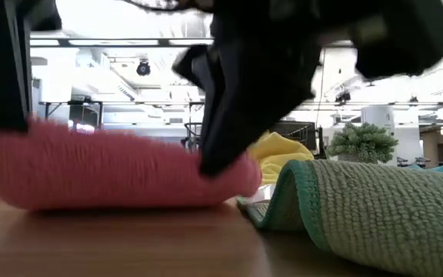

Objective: Fold microfiber towels
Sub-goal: Put the folded pink microfiber cloth into the gold wire basket

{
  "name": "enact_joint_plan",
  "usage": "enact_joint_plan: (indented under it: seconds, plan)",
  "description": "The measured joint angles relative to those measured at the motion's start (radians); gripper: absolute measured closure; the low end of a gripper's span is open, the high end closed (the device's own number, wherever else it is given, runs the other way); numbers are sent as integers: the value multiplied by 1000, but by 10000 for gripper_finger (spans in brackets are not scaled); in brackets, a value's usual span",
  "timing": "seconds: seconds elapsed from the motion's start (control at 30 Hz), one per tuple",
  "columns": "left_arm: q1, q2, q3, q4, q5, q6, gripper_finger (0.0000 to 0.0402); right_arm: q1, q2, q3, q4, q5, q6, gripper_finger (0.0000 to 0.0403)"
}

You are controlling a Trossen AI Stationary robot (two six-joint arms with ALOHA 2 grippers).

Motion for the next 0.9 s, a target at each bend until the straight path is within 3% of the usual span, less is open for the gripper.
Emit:
enact_joint_plan:
  seconds: [0.27,0.4,0.63,0.9]
  plan:
    - [11,-58,-2,-37,-3,156,401,1,-129,1,7,42,99,394]
    - [23,-113,-1,-99,-78,216,401,-8,-176,3,-5,64,153,394]
    - [76,-214,-16,-154,-156,397,402,-20,-191,3,-12,99,221,394]
    - [123,-262,-32,-180,-186,573,402,-33,-222,3,-64,213,282,394]
